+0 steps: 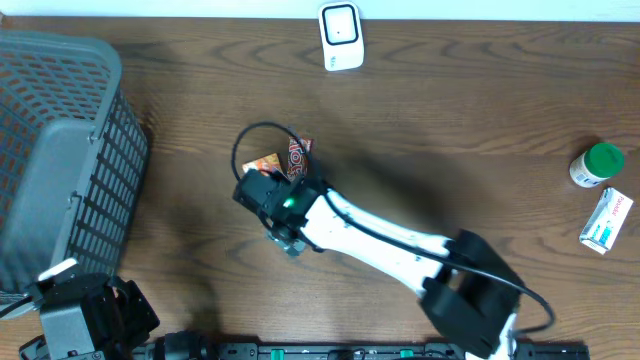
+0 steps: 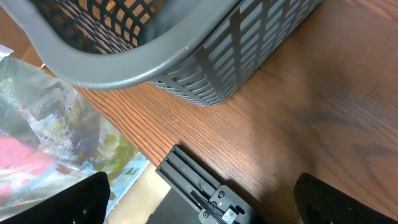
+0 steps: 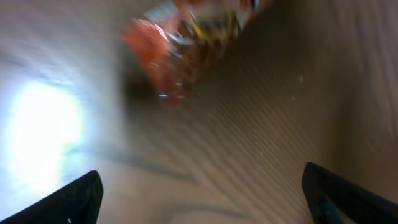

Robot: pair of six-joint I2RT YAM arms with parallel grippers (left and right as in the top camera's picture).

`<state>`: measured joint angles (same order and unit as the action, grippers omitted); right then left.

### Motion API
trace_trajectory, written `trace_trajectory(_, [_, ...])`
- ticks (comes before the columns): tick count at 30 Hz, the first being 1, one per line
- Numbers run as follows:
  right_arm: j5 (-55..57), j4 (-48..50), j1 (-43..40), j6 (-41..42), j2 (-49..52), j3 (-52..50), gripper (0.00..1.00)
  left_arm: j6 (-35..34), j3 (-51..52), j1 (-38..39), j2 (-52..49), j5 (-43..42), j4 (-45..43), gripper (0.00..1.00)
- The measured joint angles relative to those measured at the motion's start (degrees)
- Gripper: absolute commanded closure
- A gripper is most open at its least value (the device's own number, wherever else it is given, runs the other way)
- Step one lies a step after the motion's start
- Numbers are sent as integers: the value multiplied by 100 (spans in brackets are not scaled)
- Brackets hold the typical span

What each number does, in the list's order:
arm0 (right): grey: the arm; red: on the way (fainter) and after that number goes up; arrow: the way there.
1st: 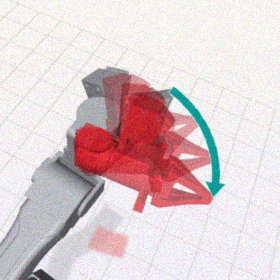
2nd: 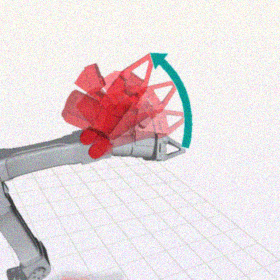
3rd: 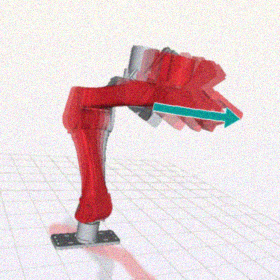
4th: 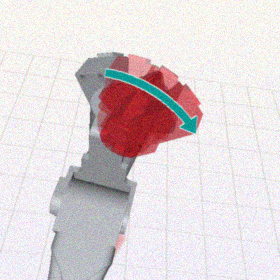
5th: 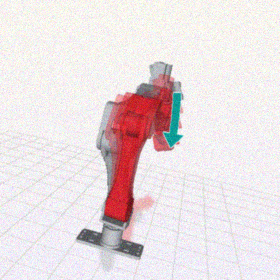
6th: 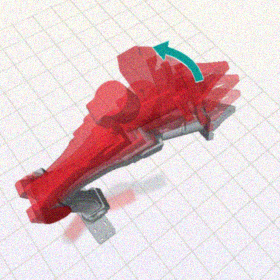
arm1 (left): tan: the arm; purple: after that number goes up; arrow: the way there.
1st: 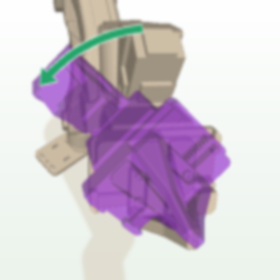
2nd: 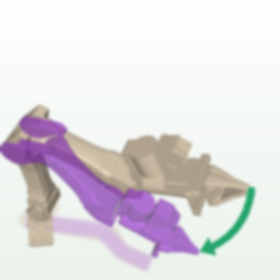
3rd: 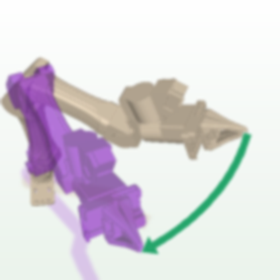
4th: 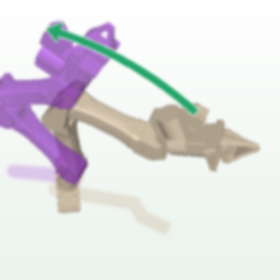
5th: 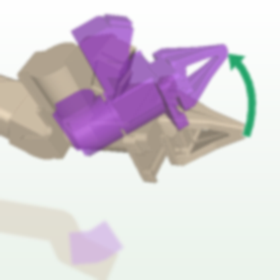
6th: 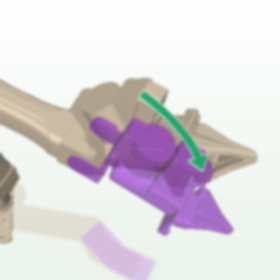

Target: Scan the item barcode

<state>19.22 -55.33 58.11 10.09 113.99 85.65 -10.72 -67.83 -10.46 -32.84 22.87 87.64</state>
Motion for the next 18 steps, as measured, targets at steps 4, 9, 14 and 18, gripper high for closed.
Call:
trace_trajectory(4, [297, 168, 66, 26, 190, -164, 4, 0, 0, 0, 0, 0, 0, 5])
trace_trajectory(9, [527, 256, 315, 46, 190, -166, 1, 0, 0, 0, 0, 0, 0, 5])
trace_trajectory(14, [822, 398, 577, 20, 352, -160, 2, 0, 0, 0, 0, 0, 0, 5])
trace_trajectory(18, [1377, 382, 704, -9, 745, -109, 2, 0, 0, 0, 0, 0, -2, 5])
